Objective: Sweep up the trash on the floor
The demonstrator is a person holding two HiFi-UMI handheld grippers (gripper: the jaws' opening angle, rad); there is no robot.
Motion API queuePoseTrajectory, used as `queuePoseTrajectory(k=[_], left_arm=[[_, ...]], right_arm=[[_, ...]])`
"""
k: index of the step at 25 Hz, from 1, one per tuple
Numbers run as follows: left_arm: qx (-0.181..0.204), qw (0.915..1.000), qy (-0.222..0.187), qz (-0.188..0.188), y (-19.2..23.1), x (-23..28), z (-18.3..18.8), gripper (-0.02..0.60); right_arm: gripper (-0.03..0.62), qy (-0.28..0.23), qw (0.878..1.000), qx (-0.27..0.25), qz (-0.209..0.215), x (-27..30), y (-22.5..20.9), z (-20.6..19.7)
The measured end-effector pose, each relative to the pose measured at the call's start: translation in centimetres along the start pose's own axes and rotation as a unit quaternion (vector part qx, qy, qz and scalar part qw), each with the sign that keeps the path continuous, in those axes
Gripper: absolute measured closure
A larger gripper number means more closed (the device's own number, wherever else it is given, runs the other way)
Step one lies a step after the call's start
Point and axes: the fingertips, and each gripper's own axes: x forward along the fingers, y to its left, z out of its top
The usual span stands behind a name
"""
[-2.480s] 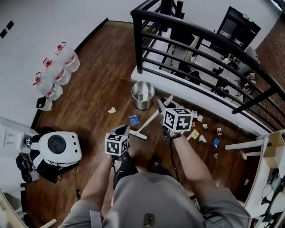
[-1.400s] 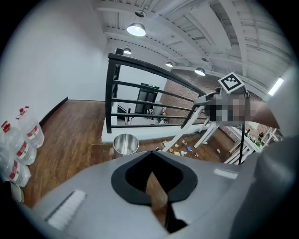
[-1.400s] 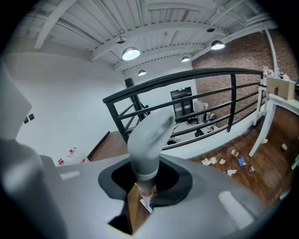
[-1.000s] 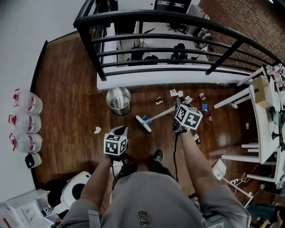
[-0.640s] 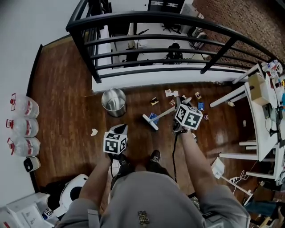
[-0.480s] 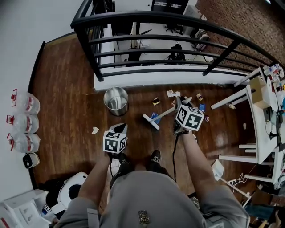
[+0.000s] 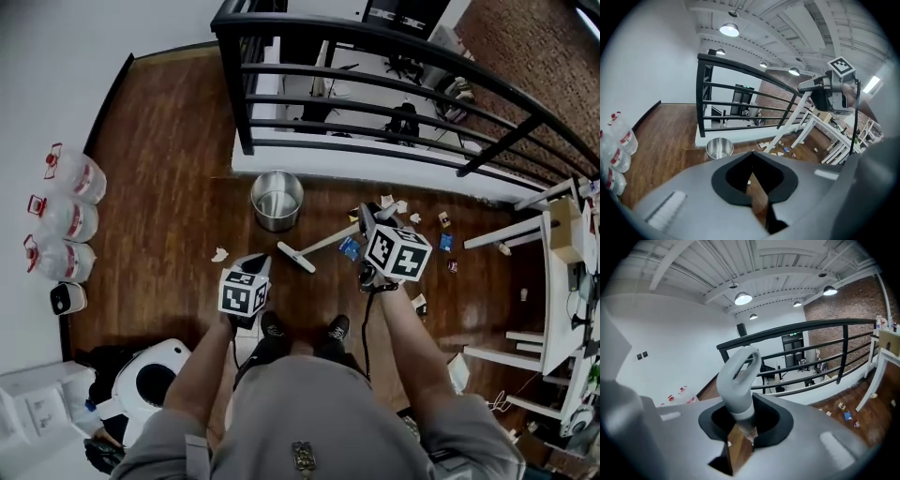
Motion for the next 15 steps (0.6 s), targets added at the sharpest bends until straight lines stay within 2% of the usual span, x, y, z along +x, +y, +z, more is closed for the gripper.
queuePoseTrajectory(k=[10, 15], left_arm=[[-0.036, 0.9979, 0.013, 0.053, 9.3, -3.8, -4.3, 0.574], [-0.047, 0.9957, 0.028, 0.075, 13.1, -5.0, -7.1, 0.574]], right_arm=[[0.526, 0.037, 0.993, 0.025, 0.106, 7.4, 15.7, -3.1], [0.525, 0.042, 0.99, 0.046, 0.126, 11.6, 21.1, -5.0]])
